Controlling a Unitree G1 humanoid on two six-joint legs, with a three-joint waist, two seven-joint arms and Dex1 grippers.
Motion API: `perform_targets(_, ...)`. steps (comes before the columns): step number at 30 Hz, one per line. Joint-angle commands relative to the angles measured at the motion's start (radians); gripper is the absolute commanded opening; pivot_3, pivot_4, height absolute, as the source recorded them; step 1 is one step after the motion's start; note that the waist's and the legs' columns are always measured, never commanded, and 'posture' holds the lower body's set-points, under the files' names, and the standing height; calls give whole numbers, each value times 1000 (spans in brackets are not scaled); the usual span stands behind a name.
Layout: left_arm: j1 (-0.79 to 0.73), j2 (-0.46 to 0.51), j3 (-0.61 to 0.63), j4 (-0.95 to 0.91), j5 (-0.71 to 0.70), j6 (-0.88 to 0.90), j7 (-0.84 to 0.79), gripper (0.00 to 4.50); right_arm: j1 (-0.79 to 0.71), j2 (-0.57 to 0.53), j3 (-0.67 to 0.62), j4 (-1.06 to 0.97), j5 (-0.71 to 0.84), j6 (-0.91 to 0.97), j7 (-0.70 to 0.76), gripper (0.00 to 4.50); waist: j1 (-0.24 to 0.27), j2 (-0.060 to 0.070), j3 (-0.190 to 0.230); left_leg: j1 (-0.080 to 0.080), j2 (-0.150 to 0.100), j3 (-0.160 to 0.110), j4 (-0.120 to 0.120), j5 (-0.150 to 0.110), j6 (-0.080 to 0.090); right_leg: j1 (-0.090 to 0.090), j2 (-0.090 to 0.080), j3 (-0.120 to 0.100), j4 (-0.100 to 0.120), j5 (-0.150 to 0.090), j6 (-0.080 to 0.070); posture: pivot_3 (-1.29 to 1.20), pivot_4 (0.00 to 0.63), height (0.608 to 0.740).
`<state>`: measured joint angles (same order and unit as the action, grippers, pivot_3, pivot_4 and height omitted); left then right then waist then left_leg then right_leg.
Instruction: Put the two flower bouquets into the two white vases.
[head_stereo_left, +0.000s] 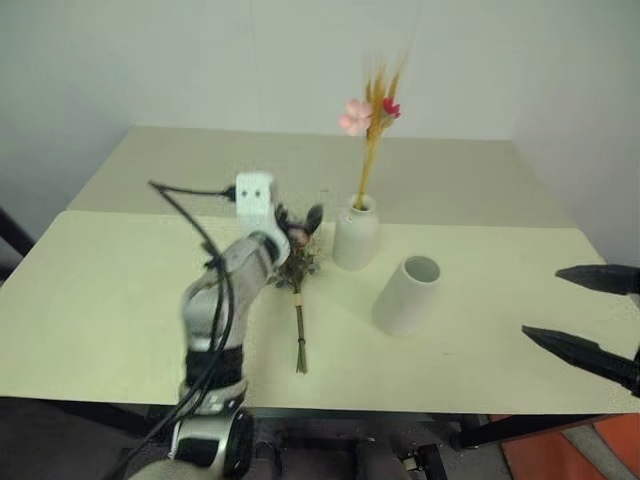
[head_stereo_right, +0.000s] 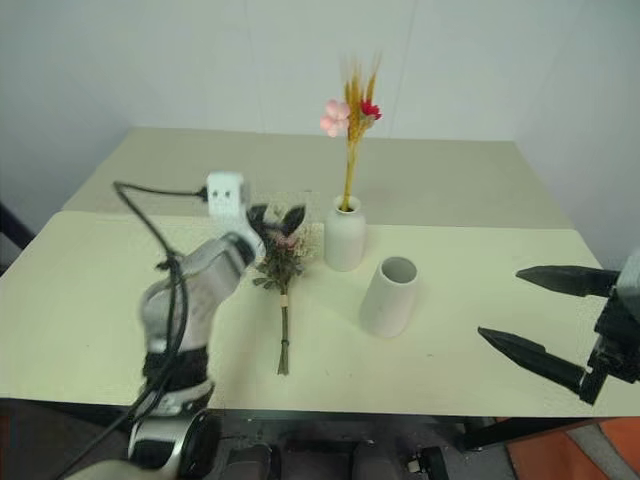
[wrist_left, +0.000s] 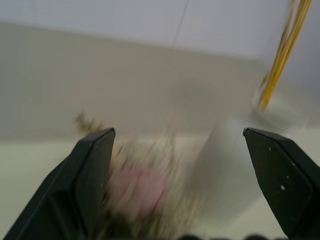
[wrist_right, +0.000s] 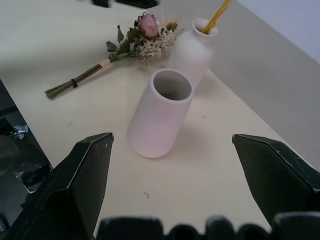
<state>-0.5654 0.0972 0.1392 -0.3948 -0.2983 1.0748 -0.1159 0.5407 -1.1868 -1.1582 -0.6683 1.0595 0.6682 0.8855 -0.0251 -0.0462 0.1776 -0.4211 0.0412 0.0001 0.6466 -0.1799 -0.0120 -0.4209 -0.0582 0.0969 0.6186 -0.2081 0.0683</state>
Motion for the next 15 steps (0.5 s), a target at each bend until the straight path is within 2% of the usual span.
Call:
perform_targets(1, -11, -7, 70, -154, -68, 294, 18, 4469, -85, -40, 64, 91, -75, -15, 64, 4500, 11, 0, 0, 1, 0, 0, 2, 0, 0, 1, 0, -1, 1, -1, -2, 0, 150, 740)
perform_targets(3, 0, -14, 77, -181, -52, 410, 43, 4469, -121, -49, 86, 128, -119, -13, 106, 4500, 16, -1, 0, 0, -1, -1, 5, 0, 0, 2, -1, -1, 2, -4, -7, 0, 150, 740)
perform_targets(5, 19, -32, 68, -208, -31, 451, 70, 4469, -147, -53, 95, 156, -162, -9, 145, 4500, 15, -1, 0, -1, -2, -2, 8, 0, 0, 4, -1, -1, 2, -4, -6, 0, 150, 740)
perform_targets(8, -7, -135, 106, -188, -14, 532, 121, 4469, -174, -48, 98, 182, -214, 0, 186, 4500, 12, -1, -1, -2, -3, -3, 12, 0, 0, 6, -1, 0, 1, -4, -5, 0, 150, 740)
perform_targets(15, -85, -244, 145, -50, 0, 540, 161, 4469, -218, -13, 90, 162, -261, 56, 213, 4500, 11, -1, 0, -2, -3, -4, 12, 0, 1, 5, -1, 0, 0, -4, -5, 0, 150, 740)
